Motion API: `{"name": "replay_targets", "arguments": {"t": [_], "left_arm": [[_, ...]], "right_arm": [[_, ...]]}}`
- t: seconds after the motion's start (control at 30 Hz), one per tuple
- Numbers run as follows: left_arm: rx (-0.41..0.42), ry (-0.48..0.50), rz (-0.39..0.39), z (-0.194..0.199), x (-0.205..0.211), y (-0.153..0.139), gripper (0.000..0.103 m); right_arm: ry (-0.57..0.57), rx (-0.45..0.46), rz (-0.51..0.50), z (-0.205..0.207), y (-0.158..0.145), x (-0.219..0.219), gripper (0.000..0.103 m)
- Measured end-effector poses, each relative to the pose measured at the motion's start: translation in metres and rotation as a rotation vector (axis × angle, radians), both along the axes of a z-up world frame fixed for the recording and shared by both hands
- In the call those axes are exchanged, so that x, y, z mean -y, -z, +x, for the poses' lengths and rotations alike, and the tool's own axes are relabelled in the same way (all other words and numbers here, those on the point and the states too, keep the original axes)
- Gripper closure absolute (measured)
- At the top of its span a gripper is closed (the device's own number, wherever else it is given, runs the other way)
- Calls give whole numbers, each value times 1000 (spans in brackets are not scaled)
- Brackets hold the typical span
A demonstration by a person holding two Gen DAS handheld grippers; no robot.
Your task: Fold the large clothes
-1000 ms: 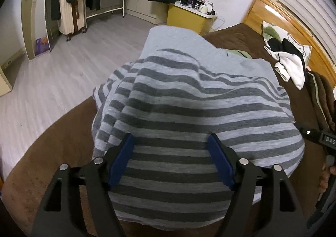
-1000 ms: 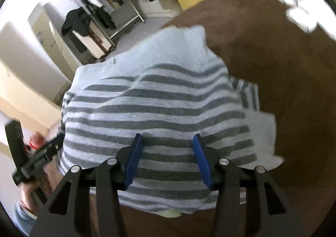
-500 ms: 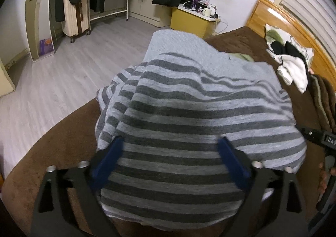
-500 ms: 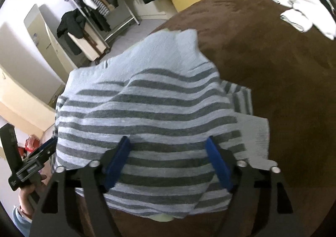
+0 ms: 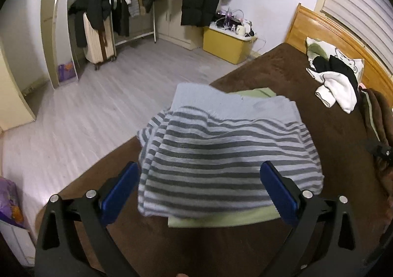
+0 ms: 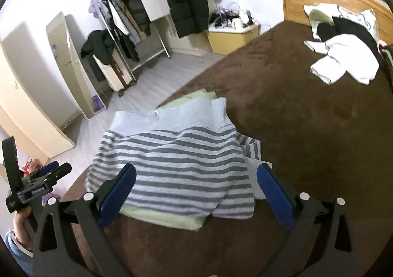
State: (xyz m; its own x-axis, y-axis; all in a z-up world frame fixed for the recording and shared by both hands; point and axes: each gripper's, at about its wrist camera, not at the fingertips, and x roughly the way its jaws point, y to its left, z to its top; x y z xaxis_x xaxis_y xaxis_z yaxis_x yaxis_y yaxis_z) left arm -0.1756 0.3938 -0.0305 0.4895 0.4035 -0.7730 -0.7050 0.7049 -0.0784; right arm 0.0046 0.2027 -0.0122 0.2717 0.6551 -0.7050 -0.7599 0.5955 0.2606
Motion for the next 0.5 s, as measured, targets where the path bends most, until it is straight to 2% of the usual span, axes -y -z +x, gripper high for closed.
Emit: {"name": "replay_targets", "arguments": {"t": [0.1,0.17,0.5], "left_arm": [[9,28,11,-10,25,-24,7],[-13,59,43,-12,48,-34,7],[-61,113,170,-40,141,-67,7]], "right_arm": [[-12,35,-11,-20,-17,14,6],[-18,44,-15,-33,-22,24,6],[-69,120,-15,-94,-48,78,6]]}}
